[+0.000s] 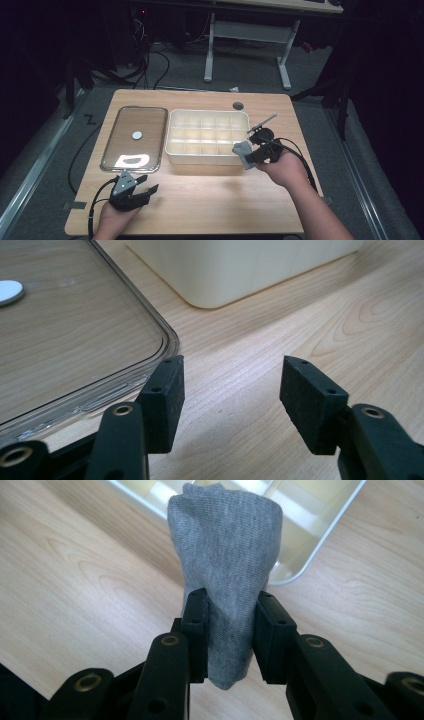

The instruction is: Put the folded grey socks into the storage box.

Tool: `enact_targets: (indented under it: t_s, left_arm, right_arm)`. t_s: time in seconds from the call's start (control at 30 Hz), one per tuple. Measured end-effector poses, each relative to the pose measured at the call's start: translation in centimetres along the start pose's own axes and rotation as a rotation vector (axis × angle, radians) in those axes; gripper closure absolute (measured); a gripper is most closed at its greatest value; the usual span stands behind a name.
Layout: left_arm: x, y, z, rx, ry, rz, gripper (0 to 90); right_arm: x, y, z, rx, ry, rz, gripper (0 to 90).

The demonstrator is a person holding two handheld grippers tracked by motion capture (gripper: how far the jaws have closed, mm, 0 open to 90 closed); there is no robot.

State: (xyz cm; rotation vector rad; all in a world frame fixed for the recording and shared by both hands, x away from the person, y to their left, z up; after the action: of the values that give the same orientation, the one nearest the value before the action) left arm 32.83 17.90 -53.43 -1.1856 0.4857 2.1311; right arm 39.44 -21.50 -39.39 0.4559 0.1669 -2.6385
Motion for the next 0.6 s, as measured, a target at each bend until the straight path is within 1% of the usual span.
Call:
enact_targets:
  t_s: [0.03,0.1,0.13,0.17,0.2,0.23,0.27,0.3,0.37,0.4,0.43,0.47,0.53,0.57,0.6]
  left_arm:
    - [0.0,0.0,0.0,0.000,0.002,0.003,43.4]
    - [0.1,0.0,0.0,-0.001,-0.001,0.000,43.1]
    - [0.1,0.0,0.0,0.000,-0.001,0.000,42.9]
    - [0.1,0.0,0.1,0.002,0.002,0.002,42.6]
    - [0.1,0.0,0.1,0.010,0.006,0.004,41.1]
    - [0.1,0.0,0.1,0.010,0.006,0.004,40.6]
    - [0.0,0.0,0.0,0.014,0.003,0.003,39.6]
    - [0.1,0.0,0.0,0.018,-0.003,0.001,39.6]
    - [0.1,0.0,-0.2,0.024,-0.017,0.002,37.8]
    - [0.1,0.1,-0.2,0.024,-0.012,0.001,37.5]
    - [0.1,0.1,-0.2,0.024,-0.012,0.001,37.4]
    - [0.1,0.2,-0.2,0.022,-0.009,0.000,37.3]
    - [0.0,0.1,-0.1,0.022,-0.007,0.000,37.3]
    - [0.1,0.1,-0.1,0.023,-0.007,0.000,37.3]
    - [0.1,0.1,-0.1,0.022,-0.007,-0.001,37.3]
  right_arm:
    - [-0.4,0.0,0.0,0.003,-0.003,-0.004,71.1]
    - [-1.1,0.2,-0.1,0.009,-0.010,0.008,71.2]
    - [-1.5,0.3,-0.3,0.016,-0.025,-0.001,71.2]
    - [-1.9,0.4,-0.5,0.020,-0.029,0.007,71.2]
    - [-2.6,0.5,-0.9,0.022,-0.053,-0.011,71.2]
    - [-2.6,0.5,-0.9,0.022,-0.053,-0.011,71.2]
    - [-3.3,0.8,-1.6,0.034,-0.071,0.005,71.2]
    - [-3.3,0.8,-1.6,0.034,-0.071,0.005,71.2]
    - [-3.9,0.9,-2.2,0.038,-0.089,0.000,71.2]
    - [-4.4,1.2,-3.0,0.039,-0.101,-0.010,71.3]
    - [-4.4,1.2,-3.0,0.039,-0.101,-0.010,71.3]
    - [-4.8,1.5,-3.7,0.045,-0.129,-0.006,71.4]
    - [-4.9,1.6,-3.9,0.049,-0.134,-0.008,71.5]
    - [-5.1,1.6,-4.1,0.058,-0.144,-0.026,71.6]
    - [-5.3,1.8,-4.2,0.063,-0.145,-0.013,71.6]
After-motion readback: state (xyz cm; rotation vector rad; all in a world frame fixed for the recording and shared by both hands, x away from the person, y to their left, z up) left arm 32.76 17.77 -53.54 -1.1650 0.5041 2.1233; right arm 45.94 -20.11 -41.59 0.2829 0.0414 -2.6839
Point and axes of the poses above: each handheld gripper's, and its own axes: z roughly backward along the jaws, x roughly out of its underside, y roughly to its right, the point moved 2 cm from there along -z, roughly forward along the jaws, and after that the axes turned 4 degrees about -z, right-handed, at the moved point
